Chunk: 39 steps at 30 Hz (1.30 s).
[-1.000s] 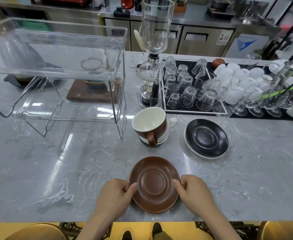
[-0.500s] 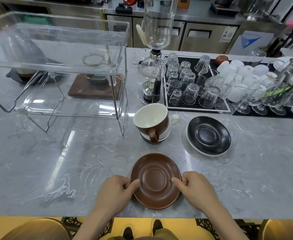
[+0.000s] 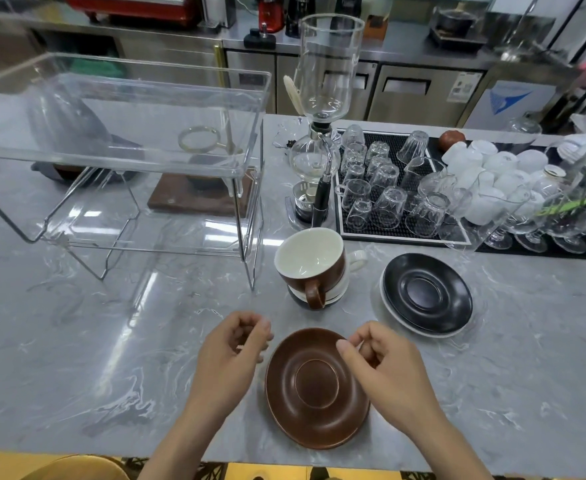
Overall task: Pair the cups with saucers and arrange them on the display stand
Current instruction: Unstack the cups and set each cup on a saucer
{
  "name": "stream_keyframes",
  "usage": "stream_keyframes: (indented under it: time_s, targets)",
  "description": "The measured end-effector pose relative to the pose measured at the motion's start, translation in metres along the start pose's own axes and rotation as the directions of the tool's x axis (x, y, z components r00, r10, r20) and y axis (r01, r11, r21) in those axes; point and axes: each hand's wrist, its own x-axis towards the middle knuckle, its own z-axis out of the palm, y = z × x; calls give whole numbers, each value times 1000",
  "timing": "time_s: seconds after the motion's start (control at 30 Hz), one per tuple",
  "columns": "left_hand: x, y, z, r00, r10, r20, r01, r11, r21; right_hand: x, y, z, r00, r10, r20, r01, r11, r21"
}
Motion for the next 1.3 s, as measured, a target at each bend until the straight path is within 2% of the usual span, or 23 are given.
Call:
stream_keyframes:
  time_s: [0.27,0.53,0.67,0.77,1.07,1.3]
  targets:
    - [21,16,20,993,-52,108,86,934,-345,25,-26,10,996,-75,50,67,986,154]
    - [37,34,35,973,-27,230,121,906,-406,40,-27,21,985,-22,174,-22,969,247]
    - [41,40,37,963,-27,266,156,865,-477,45,-25,26,982,-22,187,-32,958,285]
    - [43,43,39,960,-35,277,170,860,-480,48,-24,27,983,-56,177,6,963,271]
    - [45,40,38,959,-29,281,167,859,-485,49,-15,31,959,-253,127,246,967,69]
    - [42,43,38,958,24,285,131,849,-513,49,-17,30,948,-297,113,294,955,43]
